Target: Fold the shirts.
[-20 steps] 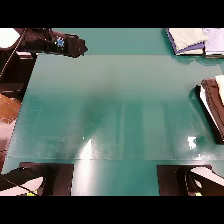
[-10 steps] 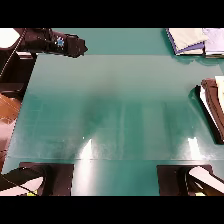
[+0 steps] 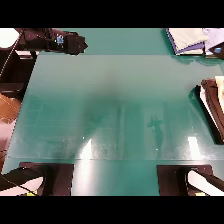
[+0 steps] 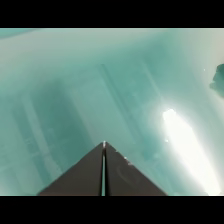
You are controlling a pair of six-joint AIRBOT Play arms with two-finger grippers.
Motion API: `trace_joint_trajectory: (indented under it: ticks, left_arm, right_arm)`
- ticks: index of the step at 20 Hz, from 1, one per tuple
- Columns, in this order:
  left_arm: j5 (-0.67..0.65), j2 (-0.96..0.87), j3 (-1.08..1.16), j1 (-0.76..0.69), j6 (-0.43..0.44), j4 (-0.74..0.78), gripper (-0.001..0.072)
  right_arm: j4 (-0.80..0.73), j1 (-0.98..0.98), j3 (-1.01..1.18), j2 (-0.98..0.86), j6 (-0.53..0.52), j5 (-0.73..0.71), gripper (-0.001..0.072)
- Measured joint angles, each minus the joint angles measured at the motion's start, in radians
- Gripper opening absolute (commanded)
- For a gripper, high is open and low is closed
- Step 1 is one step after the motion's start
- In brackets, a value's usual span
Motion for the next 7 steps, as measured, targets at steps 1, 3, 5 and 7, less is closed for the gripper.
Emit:
trace_joint_trajectory:
  ticks: [1, 3, 5, 7]
  left_arm:
    - [0.005, 0.0, 0.0, 0.0, 0.0, 0.0, 0.0028]
    - [0.01, 0.0, 0.0, 0.0, 0.0, 0.0, 0.0028]
    - [0.011, 0.0, 0.0, 0.0, 0.0, 0.0, 0.0028]
    - [0.013, 0.0, 0.0, 0.0, 0.0, 0.0, 0.0028]
  right_arm:
    - [0.0, 0.034, 0.001, 0.0, 0.0, -0.005, 0.0017]
    - [0.0, 0.086, 0.002, 0.0, 0.0, -0.015, 0.0017]
    - [0.0, 0.113, 0.002, 0.0, -0.001, -0.022, 0.0017]
    - [0.001, 0.128, 0.002, 0.0, -0.001, -0.023, 0.0017]
